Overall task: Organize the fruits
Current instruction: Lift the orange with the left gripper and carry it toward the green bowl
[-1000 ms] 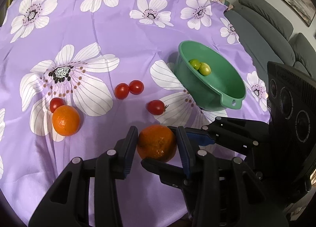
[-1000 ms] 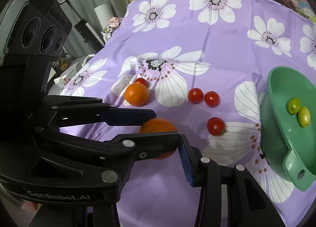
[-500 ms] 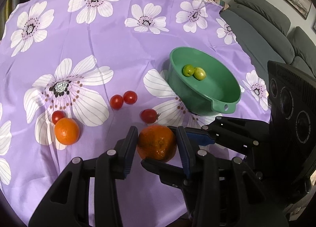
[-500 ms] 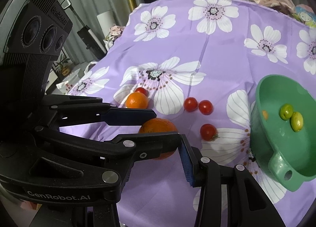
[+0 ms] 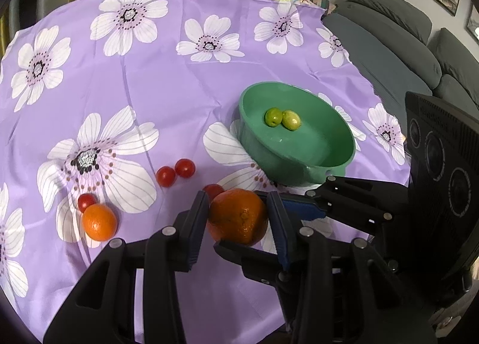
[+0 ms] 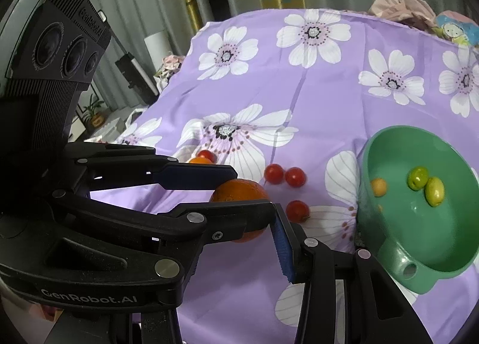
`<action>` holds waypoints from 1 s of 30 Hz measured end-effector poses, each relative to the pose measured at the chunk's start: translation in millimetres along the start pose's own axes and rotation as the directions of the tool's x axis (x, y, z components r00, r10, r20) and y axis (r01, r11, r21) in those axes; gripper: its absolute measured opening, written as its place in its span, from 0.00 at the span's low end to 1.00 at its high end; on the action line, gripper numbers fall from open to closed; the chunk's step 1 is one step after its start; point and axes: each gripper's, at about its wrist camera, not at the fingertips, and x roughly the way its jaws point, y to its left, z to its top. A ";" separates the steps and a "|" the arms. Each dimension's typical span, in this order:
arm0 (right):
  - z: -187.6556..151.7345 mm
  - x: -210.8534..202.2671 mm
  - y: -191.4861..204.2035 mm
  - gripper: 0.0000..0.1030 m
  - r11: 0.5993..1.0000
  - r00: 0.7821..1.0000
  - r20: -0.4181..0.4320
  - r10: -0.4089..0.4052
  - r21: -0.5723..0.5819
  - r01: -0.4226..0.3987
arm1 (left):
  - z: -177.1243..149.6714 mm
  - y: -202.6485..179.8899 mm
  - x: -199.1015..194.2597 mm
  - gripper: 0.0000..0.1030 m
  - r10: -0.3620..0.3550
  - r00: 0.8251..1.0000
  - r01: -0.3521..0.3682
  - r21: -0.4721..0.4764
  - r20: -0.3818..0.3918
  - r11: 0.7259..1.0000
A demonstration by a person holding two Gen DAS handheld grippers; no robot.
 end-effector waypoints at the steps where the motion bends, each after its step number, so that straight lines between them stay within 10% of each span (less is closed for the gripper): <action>1: 0.3 -1.3 -1.4 0.44 1.000 1.000 0.005 -0.002 0.003 0.002 | 2.0 -2.3 0.6 0.39 0.000 1.000 0.000 0.006 0.001 1.000; 30: 10.6 -38.1 -60.5 0.43 0.989 0.983 0.133 -0.126 0.094 0.114 | 59.8 -58.4 31.6 0.38 -0.055 0.998 0.050 0.159 0.026 0.986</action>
